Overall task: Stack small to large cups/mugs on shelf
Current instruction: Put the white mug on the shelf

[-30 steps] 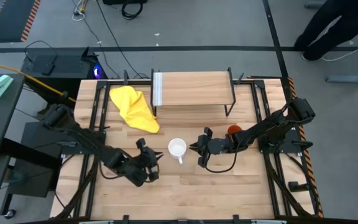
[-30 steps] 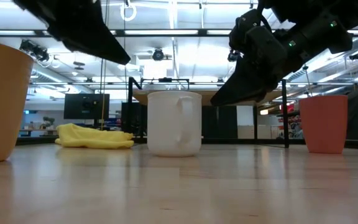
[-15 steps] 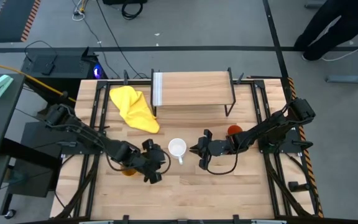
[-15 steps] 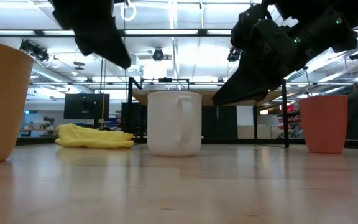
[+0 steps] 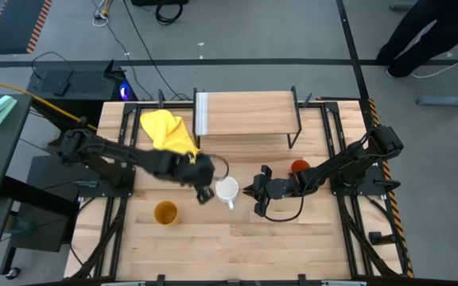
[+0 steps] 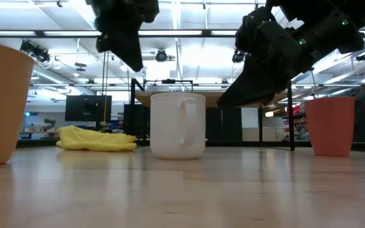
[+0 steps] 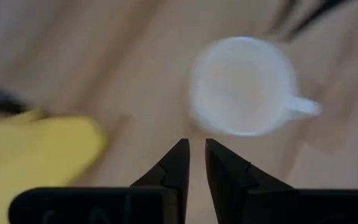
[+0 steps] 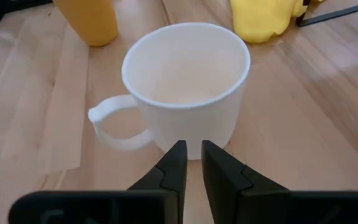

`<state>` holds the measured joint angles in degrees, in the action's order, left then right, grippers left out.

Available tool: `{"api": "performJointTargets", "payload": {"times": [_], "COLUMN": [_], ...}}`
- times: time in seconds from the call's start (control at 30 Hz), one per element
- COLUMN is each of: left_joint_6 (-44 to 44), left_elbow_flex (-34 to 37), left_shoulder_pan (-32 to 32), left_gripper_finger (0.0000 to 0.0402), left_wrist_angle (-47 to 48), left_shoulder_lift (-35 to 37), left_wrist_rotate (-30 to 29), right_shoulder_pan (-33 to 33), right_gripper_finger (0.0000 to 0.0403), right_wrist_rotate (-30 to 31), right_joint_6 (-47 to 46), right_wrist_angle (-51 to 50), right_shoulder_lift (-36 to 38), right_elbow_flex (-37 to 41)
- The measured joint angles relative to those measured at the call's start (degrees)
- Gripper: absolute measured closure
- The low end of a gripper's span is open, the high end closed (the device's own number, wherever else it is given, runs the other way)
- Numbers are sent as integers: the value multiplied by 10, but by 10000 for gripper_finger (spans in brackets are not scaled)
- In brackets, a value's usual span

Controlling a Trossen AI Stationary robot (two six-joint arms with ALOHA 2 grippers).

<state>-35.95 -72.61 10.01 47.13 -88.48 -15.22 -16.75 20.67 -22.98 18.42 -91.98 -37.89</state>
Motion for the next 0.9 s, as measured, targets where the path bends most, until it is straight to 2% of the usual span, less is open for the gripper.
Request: {"api": "performJointTargets", "payload": {"times": [0.13,0.37,0.63,0.9], "left_joint_6": [20,32,54,58], "left_elbow_flex": [-44,-47,-47,-47], "left_shoulder_pan": [-33,-77,-79,-87], "left_gripper_finger": [340,346,336,338], "left_wrist_angle": [9,39,21,-18], "left_shoulder_lift": [1,-16,-86,-99], "left_wrist_rotate": [31,78,133,161], "right_shoulder_pan": [0,0,0,0], "right_gripper_finger": [345,345,345,345], "right_wrist_rotate": [0,0,0,0], "right_joint_6": [-8,-13,-14,-15], "right_wrist_angle": [-6,-10,-20,-21], "right_shoulder_lift": [0,0,0,0], "right_elbow_flex": [0,0,0,0]}}
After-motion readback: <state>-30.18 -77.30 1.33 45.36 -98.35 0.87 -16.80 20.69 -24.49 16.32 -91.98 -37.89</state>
